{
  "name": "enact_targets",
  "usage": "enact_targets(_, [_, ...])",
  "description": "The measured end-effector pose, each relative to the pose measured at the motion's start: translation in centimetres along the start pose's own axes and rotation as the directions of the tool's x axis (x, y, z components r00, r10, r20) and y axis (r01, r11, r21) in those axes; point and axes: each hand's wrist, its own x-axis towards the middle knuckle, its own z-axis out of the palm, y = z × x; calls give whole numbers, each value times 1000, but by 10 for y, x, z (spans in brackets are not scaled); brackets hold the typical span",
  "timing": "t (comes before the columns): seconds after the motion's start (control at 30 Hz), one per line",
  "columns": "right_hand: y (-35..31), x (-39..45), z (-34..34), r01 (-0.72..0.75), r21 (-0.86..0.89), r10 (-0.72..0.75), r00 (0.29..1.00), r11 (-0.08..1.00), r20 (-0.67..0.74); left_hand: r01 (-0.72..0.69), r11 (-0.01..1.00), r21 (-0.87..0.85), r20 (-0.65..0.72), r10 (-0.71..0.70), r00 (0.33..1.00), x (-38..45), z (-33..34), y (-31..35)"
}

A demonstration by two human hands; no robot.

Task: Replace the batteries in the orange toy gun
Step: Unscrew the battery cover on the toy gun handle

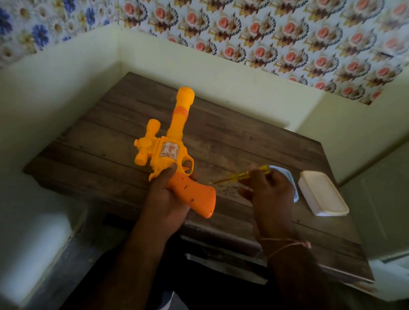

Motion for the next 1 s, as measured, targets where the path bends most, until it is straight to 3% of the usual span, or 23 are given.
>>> enact_targets(0.1, [-12, -13, 1, 45, 168, -53, 998, 985, 45, -8, 999, 38, 66, 6, 998, -2, 0, 1])
enact_targets(0.23, [-13, -31, 5, 188, -10, -187, 980, 982, 69, -15, 998, 61, 96, 10, 995, -3, -2, 0])
enact_targets(0.43, [-5, -48, 7, 287, -176, -255, 950, 942, 183, -29, 998, 64, 73, 24, 997, -5, 0, 0])
enact_targets(0.73, [-10, -49, 10, 360, -261, -312, 927, 896, 206, -9, 998, 55, 42, 6, 999, -2, -3, -2])
enact_targets(1.0, [-9, -51, 14, 455, -323, -381, 885, 830, 266, 2, 998, 65, 94, -8, 996, 2, -9, -4])
